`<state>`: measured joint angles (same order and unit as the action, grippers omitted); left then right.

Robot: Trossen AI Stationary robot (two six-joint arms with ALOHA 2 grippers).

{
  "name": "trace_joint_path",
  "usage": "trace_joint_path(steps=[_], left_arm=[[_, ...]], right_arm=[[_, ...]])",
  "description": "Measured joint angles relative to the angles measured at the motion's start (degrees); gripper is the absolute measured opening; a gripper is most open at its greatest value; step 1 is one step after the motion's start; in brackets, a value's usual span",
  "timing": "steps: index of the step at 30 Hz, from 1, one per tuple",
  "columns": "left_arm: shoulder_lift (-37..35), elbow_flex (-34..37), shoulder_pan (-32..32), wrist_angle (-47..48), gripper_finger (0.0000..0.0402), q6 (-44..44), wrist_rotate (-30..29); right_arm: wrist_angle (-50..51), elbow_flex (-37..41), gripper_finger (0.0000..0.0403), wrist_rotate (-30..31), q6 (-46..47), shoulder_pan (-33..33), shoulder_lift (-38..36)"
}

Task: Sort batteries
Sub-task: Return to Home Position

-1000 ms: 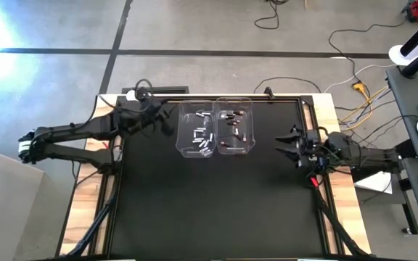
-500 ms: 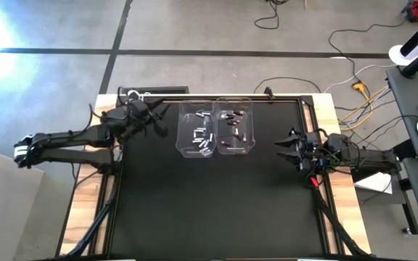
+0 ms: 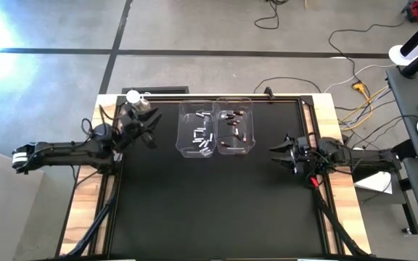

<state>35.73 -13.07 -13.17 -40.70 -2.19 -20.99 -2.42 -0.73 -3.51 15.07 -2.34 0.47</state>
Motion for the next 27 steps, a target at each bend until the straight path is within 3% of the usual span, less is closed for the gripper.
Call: trace_joint_path(steps=[5, 9, 15, 23, 27], left_arm=[[-4.30, 4.11, 0.00, -0.36, 0.0116, 0.30, 0.72], [-8.37, 4.04, 0.00, 9.39, 0.0116, 0.34, 0.76], [-18.39, 3.66, 0.12, 21.63, 0.0116, 1.71, -1.93], [-35.41, 8.64, 1.52, 28.41, 0.0117, 2.12, 4.49], [-35.00, 11.65, 2.23, 26.48, 0.0117, 2.76, 5.80]], right_arm=[[1.10, 0.00, 0.0192, 0.07, 1.15, 0.34, 1.07], [1.23, 0.02, 0.0192, 0.24, 7.80, 0.34, 2.74], [1.32, 0.04, 0.0192, 0.24, 7.06, 0.34, 4.23], [1.29, 0.07, 0.0192, 0.20, 7.48, 0.34, 4.59], [1.07, 0.08, 0.0192, 0.10, 7.46, 0.34, 4.60]])
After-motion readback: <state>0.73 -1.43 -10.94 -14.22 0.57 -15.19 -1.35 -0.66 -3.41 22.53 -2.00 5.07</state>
